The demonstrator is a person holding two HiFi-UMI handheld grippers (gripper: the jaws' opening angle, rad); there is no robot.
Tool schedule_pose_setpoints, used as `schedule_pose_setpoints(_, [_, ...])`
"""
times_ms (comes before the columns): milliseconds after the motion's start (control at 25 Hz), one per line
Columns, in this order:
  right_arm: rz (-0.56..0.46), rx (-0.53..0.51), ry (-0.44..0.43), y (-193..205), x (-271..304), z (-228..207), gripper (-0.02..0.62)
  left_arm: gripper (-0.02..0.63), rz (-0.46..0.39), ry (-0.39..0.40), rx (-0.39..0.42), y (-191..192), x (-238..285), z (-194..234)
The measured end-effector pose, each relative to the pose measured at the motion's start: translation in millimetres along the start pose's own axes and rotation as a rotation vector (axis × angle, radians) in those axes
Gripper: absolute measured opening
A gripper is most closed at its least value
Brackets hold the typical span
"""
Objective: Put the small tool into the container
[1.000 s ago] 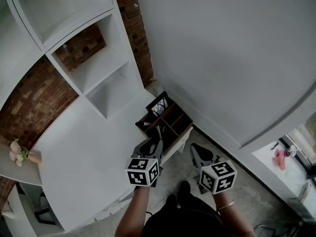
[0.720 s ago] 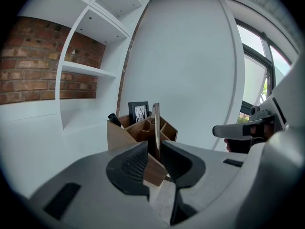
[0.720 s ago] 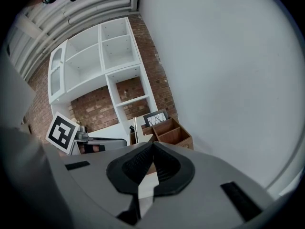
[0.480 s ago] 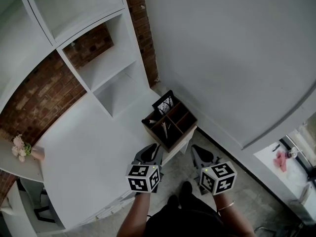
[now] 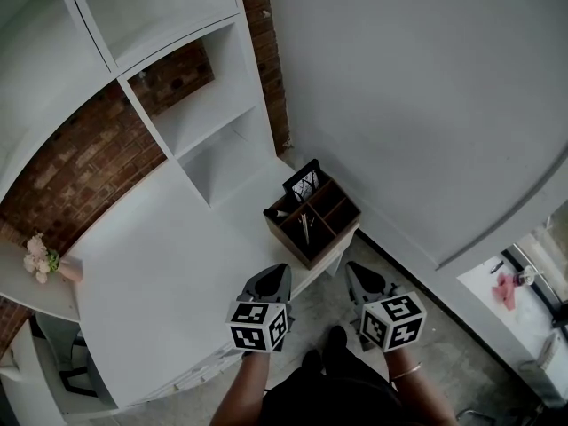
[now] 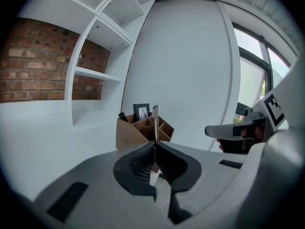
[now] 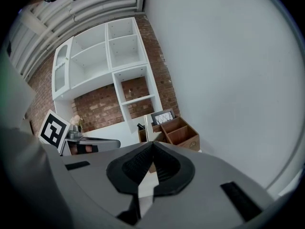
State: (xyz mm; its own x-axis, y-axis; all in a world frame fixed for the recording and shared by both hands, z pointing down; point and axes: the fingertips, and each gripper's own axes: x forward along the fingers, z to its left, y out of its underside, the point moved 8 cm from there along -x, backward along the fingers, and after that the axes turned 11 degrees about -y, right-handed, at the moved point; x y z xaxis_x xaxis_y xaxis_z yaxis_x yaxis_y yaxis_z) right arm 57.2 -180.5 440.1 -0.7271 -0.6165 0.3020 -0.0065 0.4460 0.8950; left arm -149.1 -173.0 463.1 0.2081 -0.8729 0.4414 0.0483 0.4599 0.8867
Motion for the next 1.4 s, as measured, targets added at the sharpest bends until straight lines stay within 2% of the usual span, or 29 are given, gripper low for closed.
schedule_pose_setpoints(680, [-0.014,-0.039,0.03,4.5,-7.4,21.8,0.005,0.009,-0.04,0.017,-0.006,-2.7,-27.7,9.6])
schedule_pose_setpoints(1400, [-0.098,-0.083,0.021,-6.0,-11.3,31.5,0.005,0.009,-0.091,0.012,-0.005,-12.1,-35.9,16.1])
